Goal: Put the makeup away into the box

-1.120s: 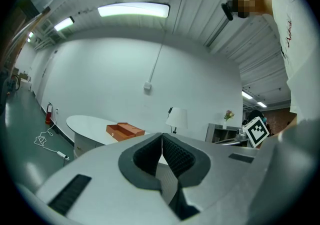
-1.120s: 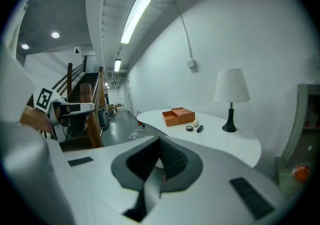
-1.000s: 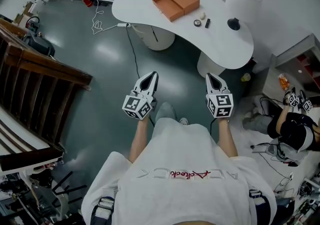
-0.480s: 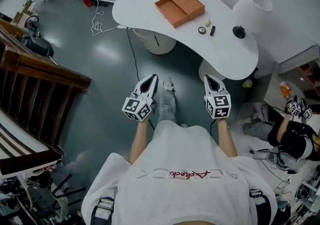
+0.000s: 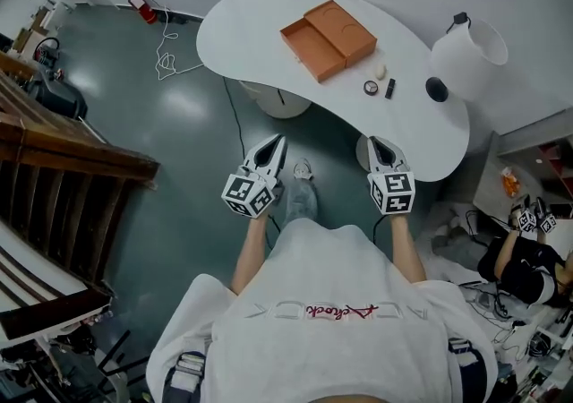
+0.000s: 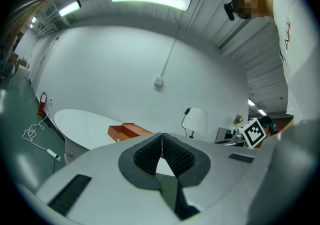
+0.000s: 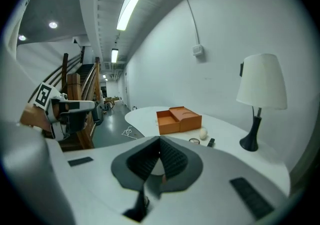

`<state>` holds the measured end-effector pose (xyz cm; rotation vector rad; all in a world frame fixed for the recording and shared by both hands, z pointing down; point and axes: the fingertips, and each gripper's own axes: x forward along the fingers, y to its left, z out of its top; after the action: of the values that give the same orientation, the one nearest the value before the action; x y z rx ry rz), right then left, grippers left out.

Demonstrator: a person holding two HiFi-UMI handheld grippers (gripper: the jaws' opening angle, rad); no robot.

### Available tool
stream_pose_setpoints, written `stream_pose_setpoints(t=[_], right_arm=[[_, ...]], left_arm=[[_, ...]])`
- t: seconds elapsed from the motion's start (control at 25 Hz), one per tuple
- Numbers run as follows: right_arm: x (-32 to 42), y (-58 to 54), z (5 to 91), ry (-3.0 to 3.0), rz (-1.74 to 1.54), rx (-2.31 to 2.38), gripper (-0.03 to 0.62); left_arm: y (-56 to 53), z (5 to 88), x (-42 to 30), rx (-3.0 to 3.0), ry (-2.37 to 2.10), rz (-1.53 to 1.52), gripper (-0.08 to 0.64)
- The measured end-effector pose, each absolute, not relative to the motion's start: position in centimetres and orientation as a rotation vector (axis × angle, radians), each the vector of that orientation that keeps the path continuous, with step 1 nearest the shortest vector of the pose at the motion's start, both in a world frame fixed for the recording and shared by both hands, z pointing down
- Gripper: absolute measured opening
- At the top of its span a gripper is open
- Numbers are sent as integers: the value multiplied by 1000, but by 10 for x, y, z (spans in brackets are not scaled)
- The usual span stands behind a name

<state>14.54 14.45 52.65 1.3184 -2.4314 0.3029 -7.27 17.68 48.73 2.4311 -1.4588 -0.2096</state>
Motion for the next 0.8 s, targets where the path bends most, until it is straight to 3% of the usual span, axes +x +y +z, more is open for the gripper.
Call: stream_pose_setpoints(t=[0.8], right_arm=[[66,-59,500,-2402,279,1374,20]], left_arm=[[-39,464,-146,2476,-1387,-220,9]])
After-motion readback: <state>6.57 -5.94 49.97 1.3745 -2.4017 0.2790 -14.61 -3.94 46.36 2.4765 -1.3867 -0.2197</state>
